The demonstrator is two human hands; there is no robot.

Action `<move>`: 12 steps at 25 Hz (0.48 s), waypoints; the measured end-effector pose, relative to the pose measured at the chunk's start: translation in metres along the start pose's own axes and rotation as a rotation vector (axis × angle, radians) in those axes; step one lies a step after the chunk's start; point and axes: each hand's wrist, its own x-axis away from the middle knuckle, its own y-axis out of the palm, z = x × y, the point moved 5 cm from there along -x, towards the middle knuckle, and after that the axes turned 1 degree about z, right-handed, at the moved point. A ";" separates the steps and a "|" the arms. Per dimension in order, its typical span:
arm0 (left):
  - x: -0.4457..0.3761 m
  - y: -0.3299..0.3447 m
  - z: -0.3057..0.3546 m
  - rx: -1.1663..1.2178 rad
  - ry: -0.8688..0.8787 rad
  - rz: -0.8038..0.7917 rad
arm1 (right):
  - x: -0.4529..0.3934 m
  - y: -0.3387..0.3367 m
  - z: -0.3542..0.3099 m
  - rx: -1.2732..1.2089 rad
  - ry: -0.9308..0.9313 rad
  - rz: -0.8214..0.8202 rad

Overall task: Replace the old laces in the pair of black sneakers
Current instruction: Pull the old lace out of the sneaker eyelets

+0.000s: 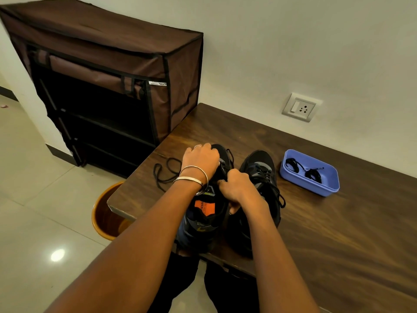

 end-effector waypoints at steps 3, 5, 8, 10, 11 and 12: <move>0.001 0.003 -0.025 0.373 -0.279 0.041 | -0.001 0.002 -0.002 0.018 -0.012 0.004; 0.002 0.010 -0.060 0.882 -0.532 0.160 | 0.000 0.002 -0.003 0.031 -0.003 0.000; 0.011 0.020 -0.092 1.499 -0.792 0.317 | 0.000 0.000 -0.004 0.037 0.016 -0.006; 0.017 0.018 -0.099 1.411 -0.843 0.316 | -0.001 -0.002 -0.006 0.009 0.020 -0.013; 0.017 0.016 -0.102 1.233 -0.814 0.311 | -0.001 -0.001 -0.006 -0.005 0.019 -0.017; 0.017 0.011 -0.101 1.011 -0.740 0.309 | 0.000 -0.001 -0.006 -0.018 0.017 -0.022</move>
